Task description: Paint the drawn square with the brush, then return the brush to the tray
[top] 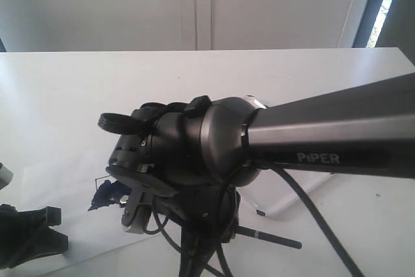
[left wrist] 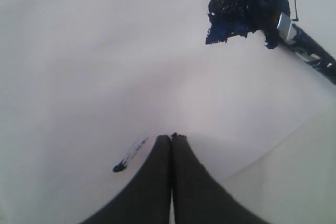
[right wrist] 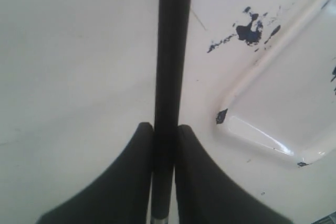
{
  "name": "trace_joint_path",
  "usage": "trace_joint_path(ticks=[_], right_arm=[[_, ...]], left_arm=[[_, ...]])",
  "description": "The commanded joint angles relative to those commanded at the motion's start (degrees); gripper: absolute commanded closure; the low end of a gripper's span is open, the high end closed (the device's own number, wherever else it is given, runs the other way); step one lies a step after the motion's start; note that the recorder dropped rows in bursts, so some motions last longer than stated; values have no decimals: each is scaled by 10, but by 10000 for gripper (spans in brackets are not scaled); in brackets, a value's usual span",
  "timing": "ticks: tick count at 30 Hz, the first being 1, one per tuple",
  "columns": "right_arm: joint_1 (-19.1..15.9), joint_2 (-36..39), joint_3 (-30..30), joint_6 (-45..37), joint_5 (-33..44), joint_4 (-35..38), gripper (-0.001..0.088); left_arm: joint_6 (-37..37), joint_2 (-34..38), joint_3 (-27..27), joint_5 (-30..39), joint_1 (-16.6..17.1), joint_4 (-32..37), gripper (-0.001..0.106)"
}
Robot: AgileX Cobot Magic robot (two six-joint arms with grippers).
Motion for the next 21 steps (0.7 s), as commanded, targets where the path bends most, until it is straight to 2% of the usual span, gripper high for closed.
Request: trace_joint_path(ticks=[7,14,21], right_arm=[[-5,0,0,31,0,-73,868],[-32,26,0,39,0,-90,868],[-34,44,0,45,0,-95,868]], left_arm=[[0,0,0,-5,0,2,1053],[0,0,0,-10,0,5,1053],[0,0,0,-10,0,6,1053]])
